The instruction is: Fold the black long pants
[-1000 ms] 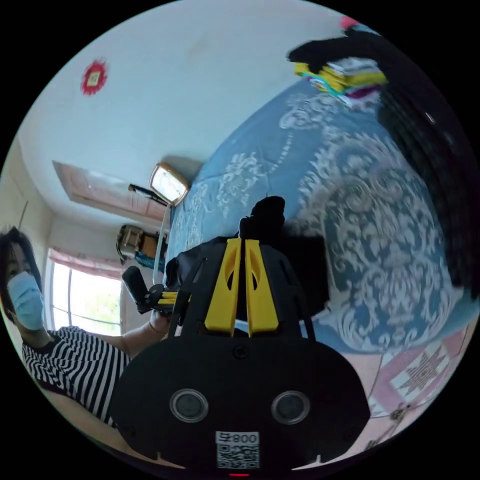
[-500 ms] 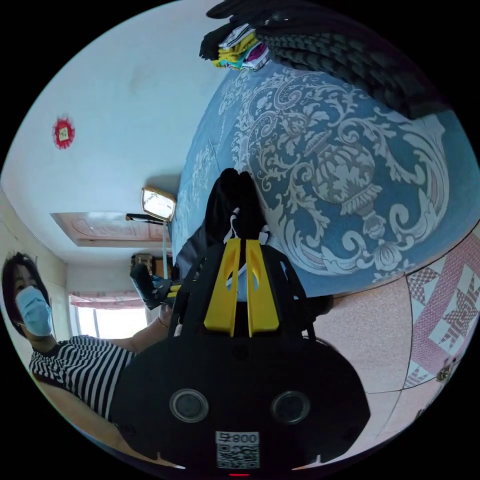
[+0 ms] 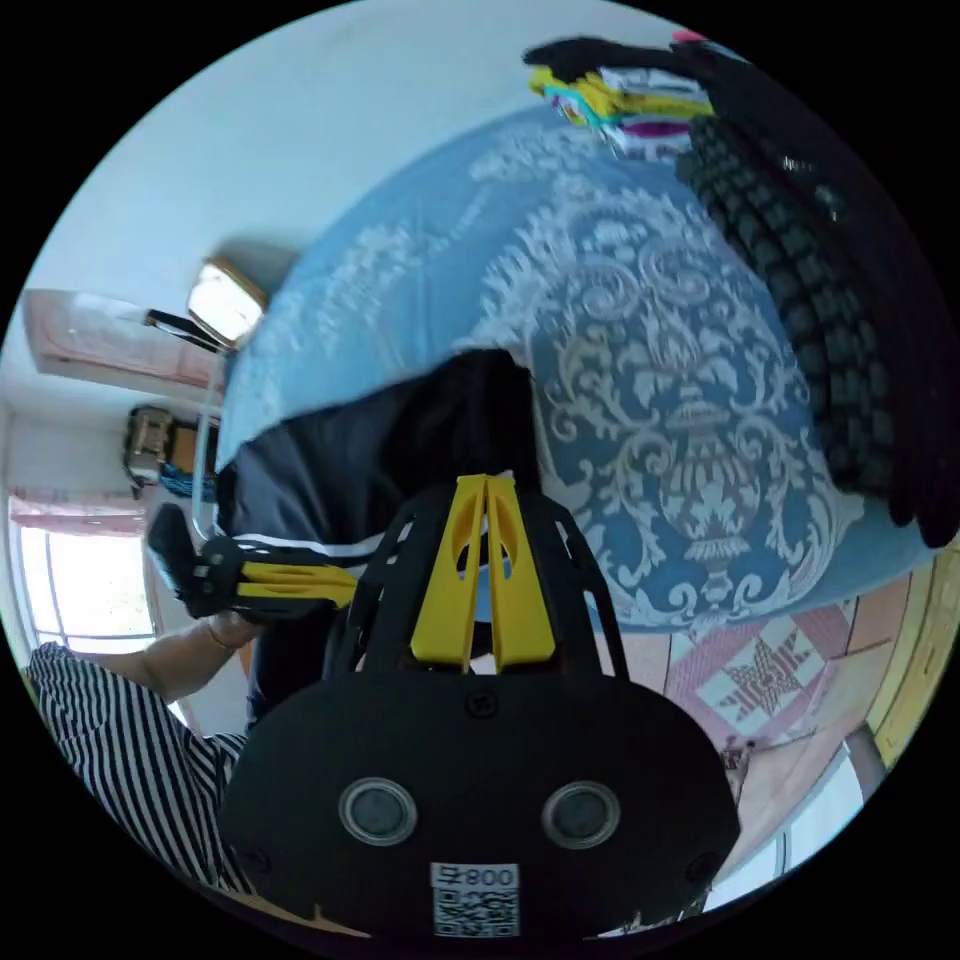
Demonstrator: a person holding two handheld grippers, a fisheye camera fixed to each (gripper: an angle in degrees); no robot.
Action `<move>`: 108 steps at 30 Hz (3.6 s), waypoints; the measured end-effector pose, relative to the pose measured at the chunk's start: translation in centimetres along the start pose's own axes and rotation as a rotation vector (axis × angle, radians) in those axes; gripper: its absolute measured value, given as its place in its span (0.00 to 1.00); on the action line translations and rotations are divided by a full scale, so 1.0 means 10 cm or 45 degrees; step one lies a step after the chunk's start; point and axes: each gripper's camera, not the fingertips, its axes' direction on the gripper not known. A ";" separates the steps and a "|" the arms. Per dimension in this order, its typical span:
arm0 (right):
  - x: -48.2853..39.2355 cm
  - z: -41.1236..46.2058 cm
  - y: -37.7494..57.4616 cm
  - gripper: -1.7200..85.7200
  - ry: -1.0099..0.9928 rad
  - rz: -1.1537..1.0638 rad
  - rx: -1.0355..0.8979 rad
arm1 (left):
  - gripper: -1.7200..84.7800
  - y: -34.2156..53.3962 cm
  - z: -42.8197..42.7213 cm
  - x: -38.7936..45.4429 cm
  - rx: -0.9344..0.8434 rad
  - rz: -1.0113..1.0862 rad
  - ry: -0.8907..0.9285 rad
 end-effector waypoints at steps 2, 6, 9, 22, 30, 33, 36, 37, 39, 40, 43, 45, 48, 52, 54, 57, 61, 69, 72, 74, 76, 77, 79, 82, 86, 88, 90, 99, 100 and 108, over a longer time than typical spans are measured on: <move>0.14 0.02 0.19 0.02 -0.203 0.093 0.110 | 0.03 0.09 -0.11 -0.03 0.019 -0.033 0.029; 0.16 0.06 0.34 0.02 -0.277 0.140 0.152 | 0.03 0.44 -0.55 -0.12 0.122 -0.137 0.055; -0.18 -0.05 0.32 0.02 -0.114 0.064 0.193 | 0.03 0.85 -1.03 -0.24 0.255 -0.277 0.025; -1.62 1.19 0.33 0.02 0.005 -0.334 -0.178 | 0.03 2.43 -2.23 -0.75 0.509 -0.897 -0.088; -2.91 1.70 0.47 0.02 -0.243 -0.765 -0.290 | 0.10 4.27 -3.47 -0.91 1.015 -1.601 -0.475; -3.33 2.09 0.56 0.02 -0.305 -0.877 -0.401 | 0.11 4.68 -3.66 -1.04 1.105 -1.773 -0.464; -3.68 2.32 0.62 0.02 -0.296 -0.976 -0.435 | 0.10 4.83 -3.70 -1.23 1.111 -1.819 -0.359; -3.78 2.39 0.63 0.02 -0.285 -0.995 -0.443 | 0.09 4.84 -3.70 -1.27 1.099 -1.823 -0.326; -3.90 2.47 0.63 0.02 -0.299 -1.023 -0.451 | 0.07 4.89 -3.73 -1.33 1.118 -1.825 -0.257; -3.96 2.52 0.63 0.02 -0.296 -1.037 -0.456 | 0.06 4.90 -3.76 -1.31 1.141 -1.811 -0.261; -4.06 2.61 0.62 0.02 -0.279 -1.050 -0.453 | 0.05 4.95 -3.93 -1.20 1.257 -1.720 -0.307; -4.08 2.67 0.62 0.02 -0.285 -1.045 -0.460 | 0.04 4.95 -4.02 -1.13 1.259 -1.667 -0.360; -4.10 2.84 0.67 0.02 -0.220 -1.058 -0.498 | 0.04 4.94 -3.96 -1.14 1.171 -1.688 -0.396; -4.02 3.08 0.70 0.02 -0.184 -1.022 -0.558 | 0.03 5.00 -3.65 -1.22 1.112 -1.794 -0.296; -3.98 3.07 0.67 0.02 -0.208 -0.990 -0.575 | 0.03 4.99 -3.60 -1.12 1.201 -1.799 -0.321; -3.96 2.98 0.68 0.02 -0.195 -0.998 -0.541 | 0.03 4.80 -3.55 -0.95 1.219 -1.724 -0.418; -3.78 2.98 0.68 0.02 -0.276 -0.913 -0.540 | 0.02 4.39 -3.30 -0.95 1.145 -1.545 -0.342; -2.84 2.06 0.48 0.03 -0.452 -0.635 -0.284 | 0.02 3.43 -2.59 -0.72 0.884 -1.332 -0.439; -2.00 1.46 0.46 0.05 -0.358 -0.402 -0.098 | 0.03 2.77 -2.17 -0.56 0.793 -1.064 -0.310; -1.27 0.98 0.51 0.08 -0.257 -0.176 0.054 | 0.03 2.31 -1.85 -0.47 0.744 -0.880 -0.188; -0.80 0.69 0.59 0.11 -0.171 -0.024 0.124 | 0.04 1.84 -1.51 -0.38 0.685 -0.713 -0.052; -0.57 0.55 0.64 0.12 -0.115 0.054 0.159 | 0.04 1.53 -1.28 -0.31 0.639 -0.619 0.011; -0.31 0.41 0.69 0.13 -0.084 0.114 0.193 | 0.05 1.08 -0.97 -0.18 0.581 -0.468 0.078; -0.04 0.40 0.68 0.15 -0.076 0.192 0.184 | 0.07 0.41 -0.53 0.07 0.486 -0.254 0.094; 0.20 0.49 0.68 0.14 -0.162 0.252 0.185 | 0.10 -0.29 0.08 0.38 0.335 -0.051 0.064; 0.28 0.46 0.70 0.13 -0.208 0.243 0.192 | 0.12 -0.52 0.35 0.51 0.284 0.017 0.033; 0.40 0.46 0.71 0.12 -0.305 0.252 0.158 | 0.13 -0.78 0.71 0.69 0.209 0.094 -0.025; 0.66 0.21 0.78 0.11 -0.570 0.196 0.200 | 0.07 -1.21 1.74 1.29 0.029 0.282 -0.503; 0.71 0.16 0.75 0.11 -0.539 0.190 0.213 | 0.07 -1.22 1.77 1.29 0.039 0.274 -0.495; 0.96 0.27 0.14 0.16 -0.440 0.165 0.129 | 0.05 -1.30 2.04 1.30 0.058 0.221 -0.444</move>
